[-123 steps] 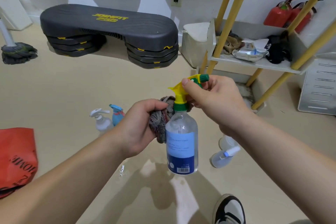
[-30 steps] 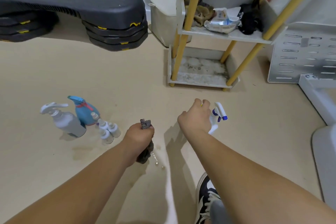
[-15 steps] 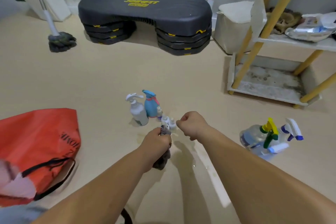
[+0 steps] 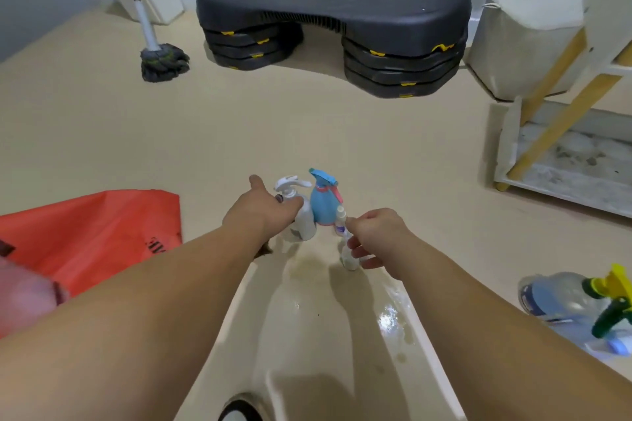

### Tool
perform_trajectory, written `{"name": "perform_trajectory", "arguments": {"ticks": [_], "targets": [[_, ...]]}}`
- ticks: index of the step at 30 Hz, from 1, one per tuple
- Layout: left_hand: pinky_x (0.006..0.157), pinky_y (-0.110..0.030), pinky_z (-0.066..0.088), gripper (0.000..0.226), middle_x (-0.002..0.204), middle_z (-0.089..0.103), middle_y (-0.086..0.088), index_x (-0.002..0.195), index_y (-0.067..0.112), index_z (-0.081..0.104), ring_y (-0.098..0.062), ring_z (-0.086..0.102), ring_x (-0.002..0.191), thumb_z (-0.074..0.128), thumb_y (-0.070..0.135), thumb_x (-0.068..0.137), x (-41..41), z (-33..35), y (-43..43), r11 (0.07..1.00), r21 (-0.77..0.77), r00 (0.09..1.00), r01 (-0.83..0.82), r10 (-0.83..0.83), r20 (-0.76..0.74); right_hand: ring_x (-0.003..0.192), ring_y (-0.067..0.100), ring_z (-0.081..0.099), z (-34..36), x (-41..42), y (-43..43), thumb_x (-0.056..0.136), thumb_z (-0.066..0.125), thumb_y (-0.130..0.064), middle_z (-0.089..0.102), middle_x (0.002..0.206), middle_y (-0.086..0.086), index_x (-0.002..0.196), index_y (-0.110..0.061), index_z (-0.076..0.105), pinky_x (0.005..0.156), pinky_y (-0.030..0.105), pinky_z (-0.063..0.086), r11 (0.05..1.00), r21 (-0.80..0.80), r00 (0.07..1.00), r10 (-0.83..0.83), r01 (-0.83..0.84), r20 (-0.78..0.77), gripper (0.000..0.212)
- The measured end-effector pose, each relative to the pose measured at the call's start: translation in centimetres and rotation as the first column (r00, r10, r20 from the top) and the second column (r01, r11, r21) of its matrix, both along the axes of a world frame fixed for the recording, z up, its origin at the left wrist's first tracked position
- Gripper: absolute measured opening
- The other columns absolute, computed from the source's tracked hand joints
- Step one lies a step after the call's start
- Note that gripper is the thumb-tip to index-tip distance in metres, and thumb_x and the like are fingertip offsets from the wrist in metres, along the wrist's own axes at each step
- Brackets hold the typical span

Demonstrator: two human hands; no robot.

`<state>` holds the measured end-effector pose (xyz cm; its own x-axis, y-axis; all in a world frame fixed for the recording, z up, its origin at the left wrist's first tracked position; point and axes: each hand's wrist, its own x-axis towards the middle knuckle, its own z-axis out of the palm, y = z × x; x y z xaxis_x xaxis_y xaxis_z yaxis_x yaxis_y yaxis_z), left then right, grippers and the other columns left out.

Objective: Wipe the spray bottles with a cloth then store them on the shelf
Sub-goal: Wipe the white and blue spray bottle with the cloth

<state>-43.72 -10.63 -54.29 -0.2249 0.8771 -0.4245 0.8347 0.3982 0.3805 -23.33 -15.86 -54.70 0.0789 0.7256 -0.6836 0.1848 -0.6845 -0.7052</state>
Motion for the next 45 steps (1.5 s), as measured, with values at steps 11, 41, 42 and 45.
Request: {"name": "perform_trajectory", "arguments": {"ticks": [11,41,42,45], "targets": [[0.063,-0.029,0.042,0.023,0.089,0.065,0.002,0.091,0.024,0.055,-0.024,0.064,0.080,0.048,0.043,0.100,-0.1,-2.7,2.8,0.934,0.148,0.913,0.326,-0.270,-0.307,0.067,0.026,0.058,-3.7,-0.7,-0.4,0.095,0.055,-0.020,0.066,0.082,0.011,0.111,0.000,0.065,0.061,0.030,0.047,0.987,-0.105,0.985,0.136,-0.125,0.103,0.027],[0.048,-0.034,0.040,0.054,0.053,0.049,0.001,0.062,0.012,0.048,-0.024,0.055,0.059,0.062,0.055,0.091,11.6,24.5,-16.1,0.686,0.663,0.873,0.299,-0.478,0.100,0.089,0.016,0.070,21.7,5.6,-13.4,0.082,0.070,-0.014,0.074,0.091,-0.008,0.096,-0.025,0.068,0.080,0.044,0.058,0.747,0.594,0.856,-0.066,-0.298,0.513,0.018],[0.049,-0.039,0.047,0.054,0.053,0.048,0.000,0.063,0.011,0.048,-0.027,0.056,0.059,0.064,0.055,0.091,11.8,24.4,-16.1,0.686,0.669,0.851,0.285,-0.503,0.152,0.088,0.017,0.069,22.0,6.1,-13.9,0.082,0.071,-0.016,0.073,0.091,-0.007,0.096,-0.026,0.067,0.080,0.044,0.058,0.744,0.595,0.856,-0.061,-0.304,0.513,0.017],[0.055,-0.051,0.058,0.052,0.061,0.053,-0.008,0.069,0.008,0.056,-0.031,0.064,0.061,0.063,0.056,0.089,12.4,23.4,-16.6,0.730,0.630,0.771,0.265,-0.553,0.317,0.086,0.014,0.068,21.9,7.8,-15.0,0.085,0.071,-0.022,0.072,0.090,-0.010,0.097,-0.028,0.066,0.082,0.043,0.058,0.743,0.588,0.848,-0.051,-0.321,0.527,0.014]]}}
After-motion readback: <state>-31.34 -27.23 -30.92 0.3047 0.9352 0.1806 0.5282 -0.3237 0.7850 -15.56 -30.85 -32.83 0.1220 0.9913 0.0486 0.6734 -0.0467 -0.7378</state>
